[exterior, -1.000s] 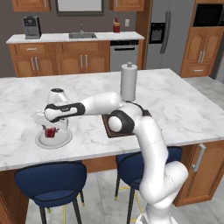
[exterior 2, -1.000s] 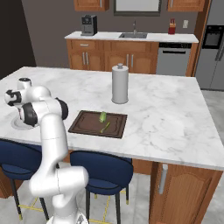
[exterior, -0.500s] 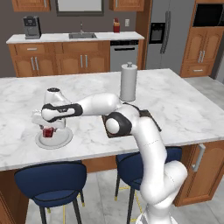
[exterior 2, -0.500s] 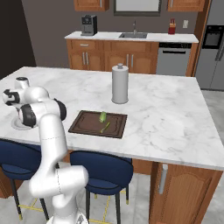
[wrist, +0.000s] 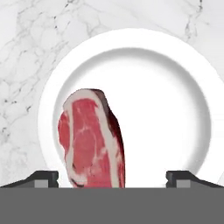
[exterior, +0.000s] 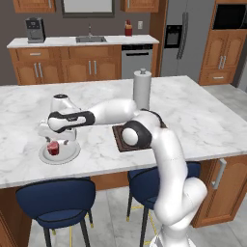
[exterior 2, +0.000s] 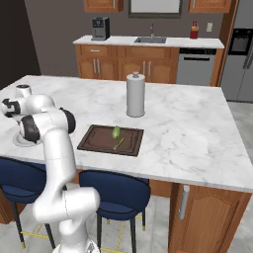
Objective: Create a steak meal by picking up the steak and asparagus from the tray and placing them on the plate. Leave the cucumber on the tray.
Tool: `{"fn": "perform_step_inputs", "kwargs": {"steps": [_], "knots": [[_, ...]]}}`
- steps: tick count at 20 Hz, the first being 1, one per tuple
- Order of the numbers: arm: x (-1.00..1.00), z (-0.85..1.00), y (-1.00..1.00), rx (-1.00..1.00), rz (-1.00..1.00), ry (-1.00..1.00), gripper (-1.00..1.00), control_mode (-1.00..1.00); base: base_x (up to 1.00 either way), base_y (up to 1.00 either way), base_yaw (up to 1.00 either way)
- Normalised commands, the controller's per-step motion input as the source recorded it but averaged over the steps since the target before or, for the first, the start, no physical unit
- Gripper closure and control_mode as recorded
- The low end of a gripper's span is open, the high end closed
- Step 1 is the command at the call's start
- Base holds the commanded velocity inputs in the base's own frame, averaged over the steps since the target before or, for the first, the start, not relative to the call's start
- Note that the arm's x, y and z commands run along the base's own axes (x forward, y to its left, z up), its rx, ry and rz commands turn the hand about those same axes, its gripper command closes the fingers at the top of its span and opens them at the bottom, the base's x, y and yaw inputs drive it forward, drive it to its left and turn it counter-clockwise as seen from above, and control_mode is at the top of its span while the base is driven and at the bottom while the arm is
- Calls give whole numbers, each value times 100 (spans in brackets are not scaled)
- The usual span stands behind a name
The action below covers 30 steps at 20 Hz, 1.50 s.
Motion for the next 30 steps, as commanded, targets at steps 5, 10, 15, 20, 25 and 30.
{"fn": "perform_step_inputs", "kwargs": {"steps": [5, 10, 15, 20, 25, 30], "knots": [[-48, 59, -52, 5, 0, -10, -100, -100, 0, 0, 0], [-61, 54, -61, 3, 0, -12, -100, -100, 0, 0, 0], [-46, 35, -94, 0, 0, -4, -100, -100, 0, 0, 0], [-39, 34, -100, 0, 0, 0, -100, -100, 0, 0, 0], [-25, 22, -100, 0, 0, 0, -100, -100, 0, 0, 0], [-28, 1, -100, -3, 2, 0, -100, -100, 0, 0, 0]]}}
